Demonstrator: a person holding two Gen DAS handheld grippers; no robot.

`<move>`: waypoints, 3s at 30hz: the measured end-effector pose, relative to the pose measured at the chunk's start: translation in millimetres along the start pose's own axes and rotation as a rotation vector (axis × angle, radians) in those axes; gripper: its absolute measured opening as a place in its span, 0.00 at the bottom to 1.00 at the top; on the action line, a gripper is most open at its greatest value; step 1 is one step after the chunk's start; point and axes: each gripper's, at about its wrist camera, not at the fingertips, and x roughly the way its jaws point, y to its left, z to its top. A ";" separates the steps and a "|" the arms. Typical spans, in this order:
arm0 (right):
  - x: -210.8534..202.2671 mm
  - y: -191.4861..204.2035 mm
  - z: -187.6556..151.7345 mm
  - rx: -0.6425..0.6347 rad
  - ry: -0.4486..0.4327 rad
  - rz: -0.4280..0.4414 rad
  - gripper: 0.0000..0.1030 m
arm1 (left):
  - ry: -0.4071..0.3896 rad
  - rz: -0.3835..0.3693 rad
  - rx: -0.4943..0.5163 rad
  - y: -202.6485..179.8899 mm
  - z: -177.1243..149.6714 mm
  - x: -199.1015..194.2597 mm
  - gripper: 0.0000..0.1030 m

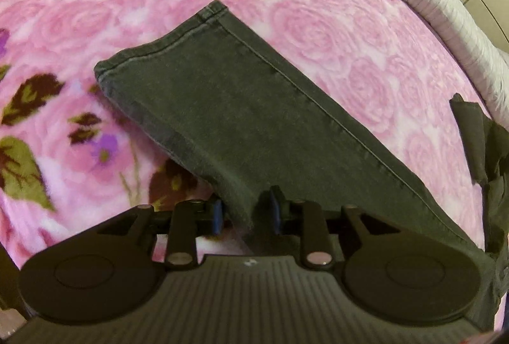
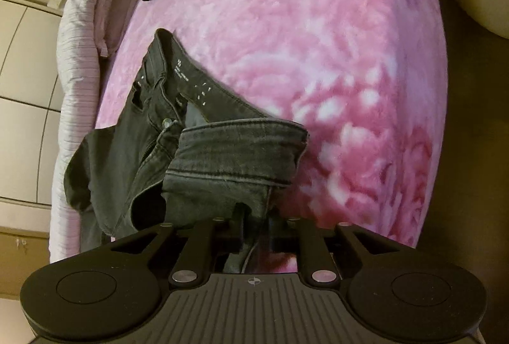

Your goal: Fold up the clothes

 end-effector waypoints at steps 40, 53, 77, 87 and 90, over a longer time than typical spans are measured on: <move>-24.1 47.5 95.1 -0.449 0.050 -0.021 0.46 | 0.089 0.038 0.404 -99.9 -52.2 -52.3 0.24; 15.1 62.6 83.4 -0.844 0.188 -0.144 0.11 | 0.169 -0.188 0.506 -234.5 -96.3 -7.1 0.24; 153.7 173.4 -57.1 0.326 0.259 0.308 0.78 | 0.265 -0.422 0.393 -331.6 -11.0 97.8 0.28; 199.8 169.0 -62.5 0.397 0.174 0.216 0.78 | 0.320 -0.584 -0.207 -348.0 -3.3 165.8 0.28; 212.4 171.8 -59.0 0.415 0.177 0.192 0.78 | 0.296 -0.556 -0.329 -351.2 -10.7 179.5 0.29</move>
